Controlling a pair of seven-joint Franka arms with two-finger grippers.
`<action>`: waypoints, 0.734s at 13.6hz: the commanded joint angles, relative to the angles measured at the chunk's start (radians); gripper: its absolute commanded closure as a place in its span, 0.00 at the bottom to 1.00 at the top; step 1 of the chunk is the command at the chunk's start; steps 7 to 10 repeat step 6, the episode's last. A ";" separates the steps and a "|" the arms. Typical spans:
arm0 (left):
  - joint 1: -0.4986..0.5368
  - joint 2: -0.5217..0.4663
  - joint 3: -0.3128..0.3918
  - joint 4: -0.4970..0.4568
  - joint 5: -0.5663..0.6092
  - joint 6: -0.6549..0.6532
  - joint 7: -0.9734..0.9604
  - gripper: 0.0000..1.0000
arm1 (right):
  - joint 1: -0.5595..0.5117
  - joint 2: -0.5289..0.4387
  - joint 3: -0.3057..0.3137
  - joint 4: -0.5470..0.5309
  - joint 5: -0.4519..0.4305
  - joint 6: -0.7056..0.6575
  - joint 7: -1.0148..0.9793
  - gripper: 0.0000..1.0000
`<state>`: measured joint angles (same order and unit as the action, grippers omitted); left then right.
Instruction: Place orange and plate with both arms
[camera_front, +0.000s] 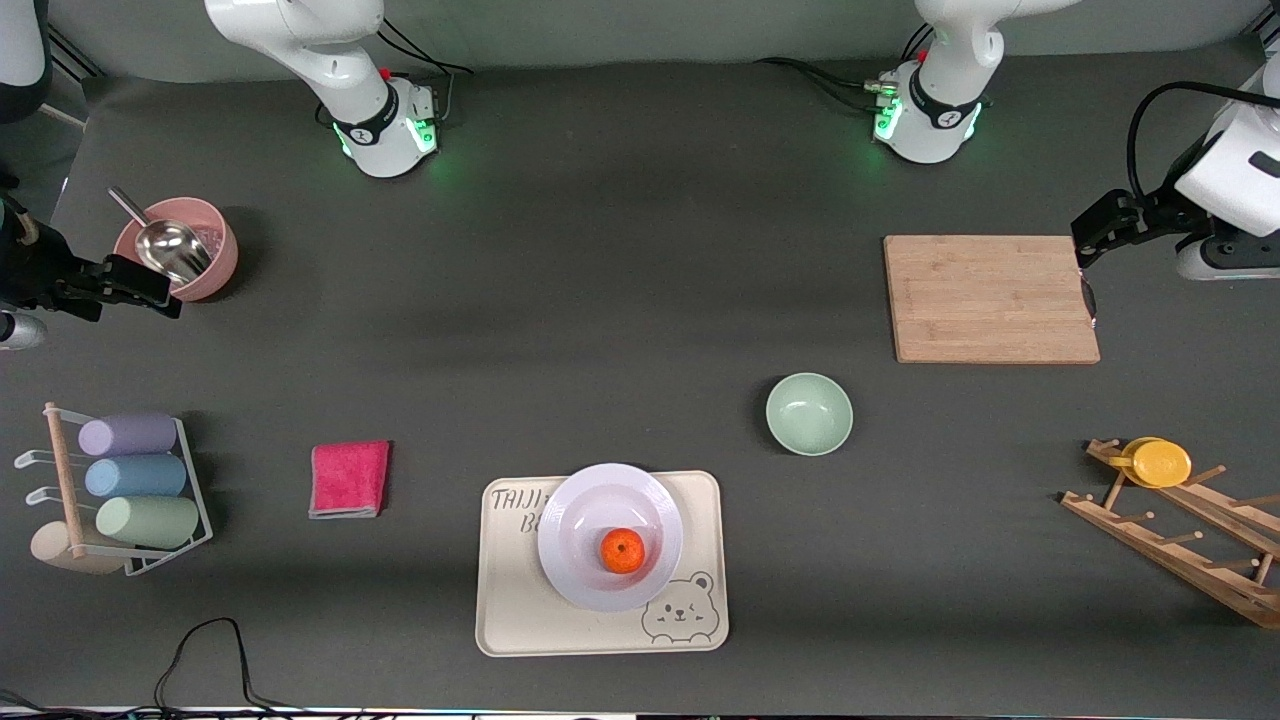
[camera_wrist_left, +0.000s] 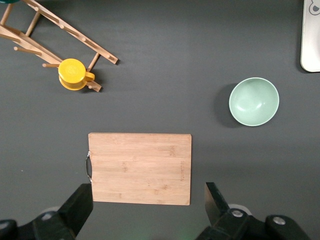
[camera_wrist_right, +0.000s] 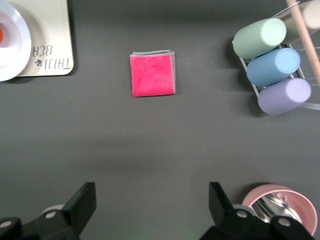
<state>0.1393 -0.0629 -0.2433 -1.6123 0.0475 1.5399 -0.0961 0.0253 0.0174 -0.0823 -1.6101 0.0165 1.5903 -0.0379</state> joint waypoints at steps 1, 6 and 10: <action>0.019 -0.005 -0.001 0.014 -0.021 -0.027 0.010 0.00 | -0.002 -0.023 0.010 -0.001 -0.032 -0.016 0.032 0.00; 0.029 -0.003 0.016 0.005 -0.026 -0.024 0.010 0.00 | -0.005 -0.017 0.010 0.002 -0.030 -0.016 0.030 0.00; 0.029 -0.003 0.016 0.005 -0.026 -0.024 0.010 0.00 | -0.005 -0.017 0.010 0.002 -0.030 -0.016 0.030 0.00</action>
